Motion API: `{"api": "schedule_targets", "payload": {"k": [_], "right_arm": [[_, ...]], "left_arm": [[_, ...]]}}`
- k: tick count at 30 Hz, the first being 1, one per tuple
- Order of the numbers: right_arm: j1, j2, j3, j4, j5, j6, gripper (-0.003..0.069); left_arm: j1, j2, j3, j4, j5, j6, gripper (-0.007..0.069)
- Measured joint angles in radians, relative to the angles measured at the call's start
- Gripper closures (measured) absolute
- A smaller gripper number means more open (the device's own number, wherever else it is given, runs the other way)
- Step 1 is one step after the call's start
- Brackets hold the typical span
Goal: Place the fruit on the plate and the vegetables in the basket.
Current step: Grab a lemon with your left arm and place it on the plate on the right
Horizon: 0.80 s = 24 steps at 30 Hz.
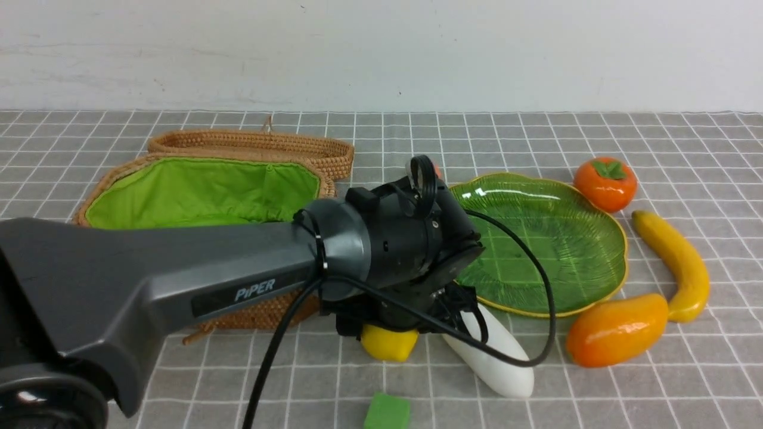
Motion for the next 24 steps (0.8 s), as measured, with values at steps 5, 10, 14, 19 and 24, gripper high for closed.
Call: {"api": "schedule_targets", "payload": {"k": [5, 10, 14, 19, 24], "right_arm": [[0.000, 0.000, 0.000, 0.002, 0.000, -0.019, 0.0424], [0.000, 0.000, 0.000, 0.004, 0.000, -0.020, 0.0424], [0.000, 0.000, 0.000, 0.008, 0.000, -0.020, 0.0424], [0.000, 0.000, 0.000, 0.008, 0.000, -0.020, 0.0424], [0.000, 0.000, 0.000, 0.005, 0.000, -0.020, 0.0424]], "left_arm": [[-0.001, 0.015, -0.004, 0.005, -0.005, 0.000, 0.0038], [-0.001, 0.029, -0.005, 0.010, -0.015, 0.001, 0.0038], [-0.001, 0.031, -0.005, 0.018, -0.016, 0.001, 0.0060], [-0.001, 0.032, -0.005, 0.026, -0.016, 0.001, 0.0061], [-0.001, 0.026, -0.003, 0.060, -0.001, 0.001, 0.0061]]}}
